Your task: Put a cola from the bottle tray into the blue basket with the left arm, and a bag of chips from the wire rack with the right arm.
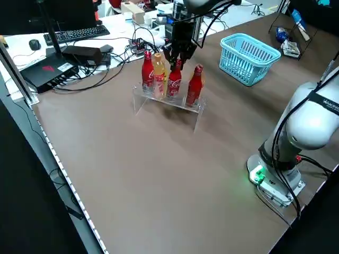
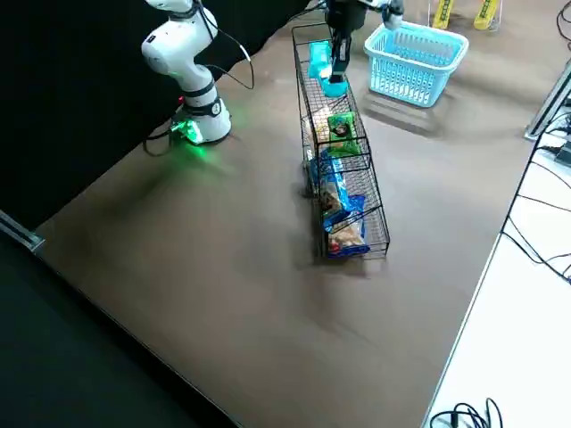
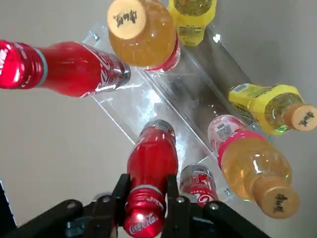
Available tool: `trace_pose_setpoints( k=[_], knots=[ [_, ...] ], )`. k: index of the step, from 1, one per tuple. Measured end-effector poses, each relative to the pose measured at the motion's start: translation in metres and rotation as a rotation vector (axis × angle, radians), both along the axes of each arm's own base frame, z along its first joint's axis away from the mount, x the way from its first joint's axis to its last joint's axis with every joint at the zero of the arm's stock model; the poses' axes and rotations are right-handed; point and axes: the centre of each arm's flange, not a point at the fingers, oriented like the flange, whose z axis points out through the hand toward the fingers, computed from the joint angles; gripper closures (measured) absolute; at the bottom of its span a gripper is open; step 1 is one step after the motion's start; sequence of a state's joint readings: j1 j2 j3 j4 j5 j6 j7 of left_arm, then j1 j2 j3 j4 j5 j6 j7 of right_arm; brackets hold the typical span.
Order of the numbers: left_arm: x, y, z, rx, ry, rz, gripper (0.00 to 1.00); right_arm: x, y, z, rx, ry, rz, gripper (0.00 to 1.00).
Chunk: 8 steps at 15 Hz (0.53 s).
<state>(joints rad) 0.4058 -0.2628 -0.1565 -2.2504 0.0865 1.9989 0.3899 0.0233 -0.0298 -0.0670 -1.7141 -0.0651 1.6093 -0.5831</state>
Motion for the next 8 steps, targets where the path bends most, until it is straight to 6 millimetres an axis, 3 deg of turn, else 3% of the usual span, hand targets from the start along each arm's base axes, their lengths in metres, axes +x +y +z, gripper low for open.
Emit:
trace_pose_setpoints(
  k=[6, 8],
  knots=[
    [-0.001, -0.001, 0.003, -0.007, 0.021, 0.003, 0.66, -0.007, -0.019, 0.050, 0.016, -0.023, -0.049, 0.98],
    [-0.001, -0.001, 0.011, -0.012, 0.039, 0.008, 0.66, -0.009, -0.008, 0.055, 0.097, -0.019, -0.119, 0.98]
  ],
)
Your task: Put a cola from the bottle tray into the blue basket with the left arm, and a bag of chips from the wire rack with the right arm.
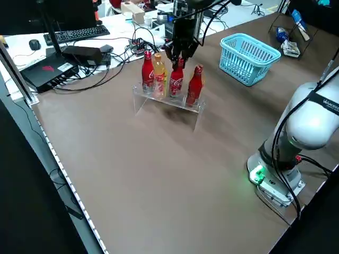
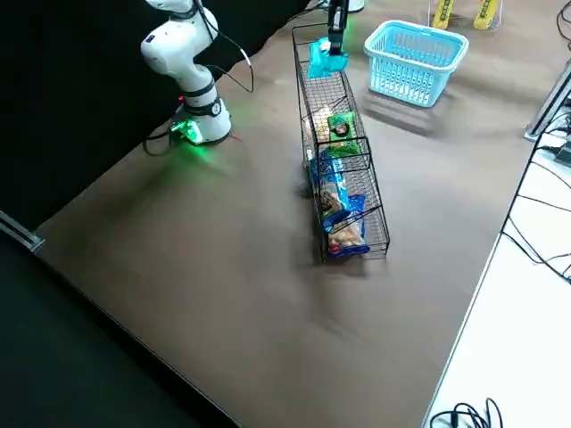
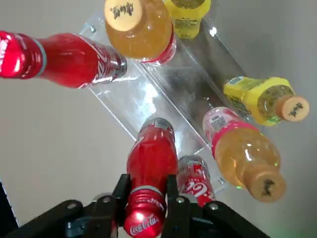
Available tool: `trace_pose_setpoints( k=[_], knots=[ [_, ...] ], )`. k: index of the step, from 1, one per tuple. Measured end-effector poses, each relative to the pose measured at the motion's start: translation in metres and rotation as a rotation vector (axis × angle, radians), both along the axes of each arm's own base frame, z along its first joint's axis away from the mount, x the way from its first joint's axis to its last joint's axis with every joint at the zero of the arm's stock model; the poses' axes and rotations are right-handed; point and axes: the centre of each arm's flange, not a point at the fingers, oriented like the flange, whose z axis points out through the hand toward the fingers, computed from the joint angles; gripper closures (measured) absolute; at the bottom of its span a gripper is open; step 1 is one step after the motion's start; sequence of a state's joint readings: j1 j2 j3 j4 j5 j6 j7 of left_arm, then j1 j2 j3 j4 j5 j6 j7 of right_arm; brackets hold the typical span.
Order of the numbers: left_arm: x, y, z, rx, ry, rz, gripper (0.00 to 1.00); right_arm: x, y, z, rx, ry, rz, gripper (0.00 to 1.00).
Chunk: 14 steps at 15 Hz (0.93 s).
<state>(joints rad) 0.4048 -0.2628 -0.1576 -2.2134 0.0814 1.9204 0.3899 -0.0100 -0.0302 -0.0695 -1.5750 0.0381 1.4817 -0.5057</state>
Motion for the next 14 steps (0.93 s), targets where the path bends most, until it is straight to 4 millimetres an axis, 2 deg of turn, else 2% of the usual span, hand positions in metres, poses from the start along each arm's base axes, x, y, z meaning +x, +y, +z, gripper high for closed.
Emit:
trace_pose_setpoints(
  k=[2, 3, 6, 8, 10, 12, 13, 14],
  knots=[
    [0.000, 0.000, 0.015, -0.004, 0.018, 0.006, 0.66, -0.002, 0.020, -0.001, 0.046, 0.027, -0.064, 0.98],
    [0.000, 0.000, 0.025, -0.006, 0.027, 0.010, 0.66, -0.002, 0.036, -0.001, 0.053, 0.038, -0.089, 0.98],
    [0.002, 0.001, 0.064, -0.005, 0.031, 0.020, 0.66, -0.005, 0.100, -0.002, 0.037, 0.057, -0.174, 0.98],
    [0.001, -0.001, 0.092, -0.004, 0.031, 0.024, 0.66, -0.009, 0.151, -0.005, 0.025, 0.060, -0.213, 0.98],
    [-0.001, -0.005, 0.117, -0.024, 0.033, 0.030, 0.66, -0.008, 0.206, -0.018, 0.021, 0.044, -0.253, 0.98],
    [-0.004, -0.014, 0.139, -0.089, 0.023, 0.068, 0.66, -0.004, 0.259, -0.039, 0.028, 0.030, -0.276, 0.98],
    [-0.006, -0.031, 0.156, -0.143, 0.025, 0.114, 0.66, -0.001, 0.307, -0.065, 0.060, 0.037, -0.309, 0.98],
    [-0.006, -0.045, 0.163, -0.159, 0.031, 0.136, 0.66, 0.001, 0.330, -0.078, 0.080, 0.028, -0.340, 0.98]
  ],
)
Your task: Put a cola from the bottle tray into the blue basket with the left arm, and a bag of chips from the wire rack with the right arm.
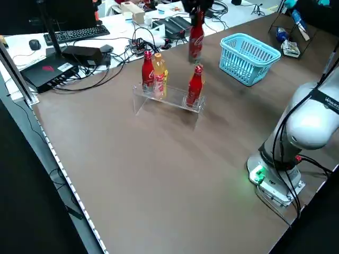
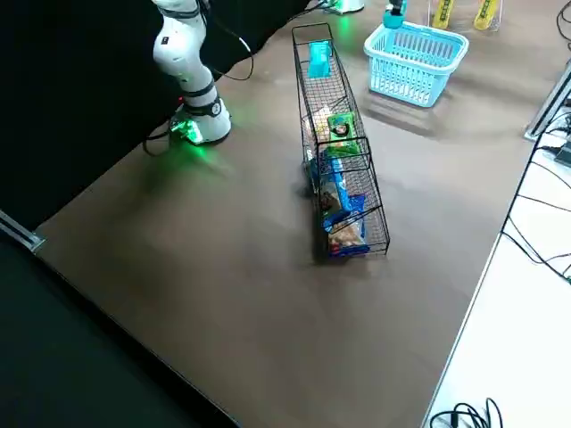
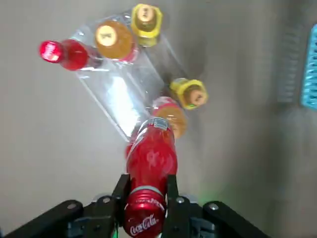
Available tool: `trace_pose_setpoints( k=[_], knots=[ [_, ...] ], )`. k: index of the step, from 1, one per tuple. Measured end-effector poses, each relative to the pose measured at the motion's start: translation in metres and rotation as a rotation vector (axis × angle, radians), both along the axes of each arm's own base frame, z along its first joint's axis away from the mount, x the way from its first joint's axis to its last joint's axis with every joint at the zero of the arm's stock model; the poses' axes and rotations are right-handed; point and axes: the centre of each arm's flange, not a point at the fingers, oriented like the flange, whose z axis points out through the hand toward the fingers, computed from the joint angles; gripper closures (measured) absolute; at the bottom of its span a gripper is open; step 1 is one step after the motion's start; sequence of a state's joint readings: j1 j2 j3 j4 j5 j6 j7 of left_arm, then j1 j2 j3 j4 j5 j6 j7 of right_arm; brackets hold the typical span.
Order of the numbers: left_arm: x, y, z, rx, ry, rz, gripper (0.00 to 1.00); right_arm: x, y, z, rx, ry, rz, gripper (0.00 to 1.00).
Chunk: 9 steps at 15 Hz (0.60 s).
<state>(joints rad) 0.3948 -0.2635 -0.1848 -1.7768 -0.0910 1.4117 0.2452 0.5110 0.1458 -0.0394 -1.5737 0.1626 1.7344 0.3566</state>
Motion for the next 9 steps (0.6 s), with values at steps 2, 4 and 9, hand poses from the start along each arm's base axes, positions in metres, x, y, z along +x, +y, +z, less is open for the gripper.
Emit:
trace_pose_setpoints(
  k=[2, 4, 9],
  knots=[
    [0.002, -0.038, 0.008, -0.007, 0.018, 0.049, 0.66, 0.003, 0.043, -0.025, 0.023, -0.019, -0.057, 0.98],
    [0.005, -0.081, 0.007, -0.012, 0.033, 0.095, 0.66, 0.007, 0.083, -0.049, 0.040, -0.043, -0.102, 0.98],
    [0.009, -0.160, -0.006, -0.046, 0.077, 0.164, 0.66, 0.027, 0.156, -0.123, 0.107, -0.112, -0.258, 0.98]
  ],
)
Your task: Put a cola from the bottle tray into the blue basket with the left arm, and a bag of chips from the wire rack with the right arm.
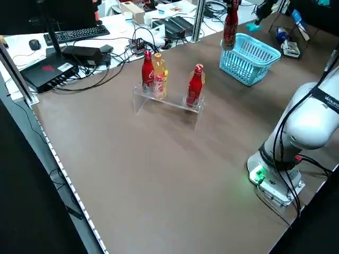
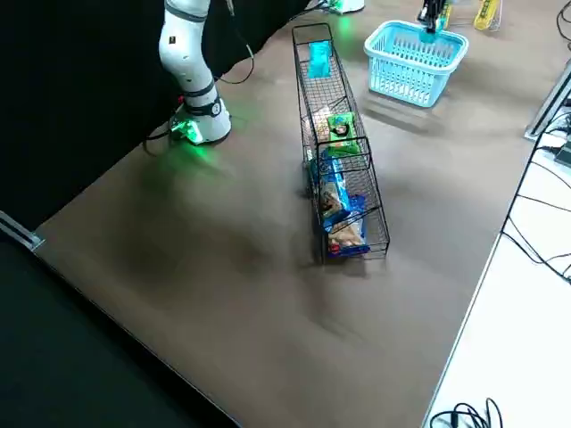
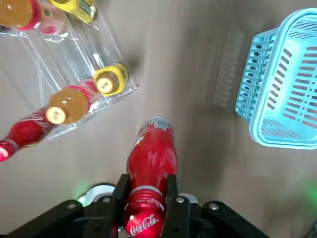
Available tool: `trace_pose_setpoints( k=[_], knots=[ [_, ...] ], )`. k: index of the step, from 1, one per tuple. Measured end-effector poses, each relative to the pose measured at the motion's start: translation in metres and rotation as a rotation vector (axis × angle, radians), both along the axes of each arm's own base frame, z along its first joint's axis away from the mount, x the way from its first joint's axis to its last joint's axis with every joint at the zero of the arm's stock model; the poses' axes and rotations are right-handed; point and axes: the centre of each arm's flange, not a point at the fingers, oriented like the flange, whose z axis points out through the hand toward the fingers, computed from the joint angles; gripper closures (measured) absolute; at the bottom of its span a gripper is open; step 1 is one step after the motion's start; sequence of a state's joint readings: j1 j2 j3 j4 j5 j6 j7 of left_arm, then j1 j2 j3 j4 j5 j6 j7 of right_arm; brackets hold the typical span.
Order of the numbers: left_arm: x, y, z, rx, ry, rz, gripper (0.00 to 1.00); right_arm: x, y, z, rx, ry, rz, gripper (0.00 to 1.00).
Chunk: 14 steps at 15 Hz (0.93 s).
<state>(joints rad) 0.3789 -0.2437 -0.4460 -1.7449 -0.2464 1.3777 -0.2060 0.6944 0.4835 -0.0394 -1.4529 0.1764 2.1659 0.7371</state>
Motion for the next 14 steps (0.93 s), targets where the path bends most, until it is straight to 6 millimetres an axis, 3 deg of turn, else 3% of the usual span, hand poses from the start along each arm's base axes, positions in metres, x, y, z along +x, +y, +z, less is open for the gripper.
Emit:
trace_pose_setpoints(
  k=[2, 4, 6, 9, 12, 14],
  knots=[
    [0.006, -0.021, -0.007, 0.004, 0.000, 0.039, 0.66, 0.003, 0.011, -0.028, 0.000, 0.003, -0.025, 0.98],
    [0.012, -0.042, -0.015, 0.009, -0.006, 0.069, 0.66, 0.007, 0.014, -0.038, 0.002, -0.001, -0.035, 0.98],
    [0.016, -0.064, -0.024, 0.013, -0.009, 0.097, 0.66, 0.009, 0.013, -0.035, 0.005, -0.004, -0.039, 0.96],
    [0.021, -0.094, -0.034, 0.012, -0.018, 0.148, 0.66, 0.009, 0.014, -0.029, 0.001, 0.004, -0.036, 0.76],
    [0.024, -0.122, -0.046, 0.007, -0.008, 0.186, 0.66, 0.003, 0.007, -0.022, -0.045, 0.070, -0.026, 0.75],
    [0.024, -0.139, -0.054, -0.001, 0.003, 0.208, 0.66, 0.003, -0.005, -0.001, -0.057, 0.086, -0.032, 0.74]
  ],
)
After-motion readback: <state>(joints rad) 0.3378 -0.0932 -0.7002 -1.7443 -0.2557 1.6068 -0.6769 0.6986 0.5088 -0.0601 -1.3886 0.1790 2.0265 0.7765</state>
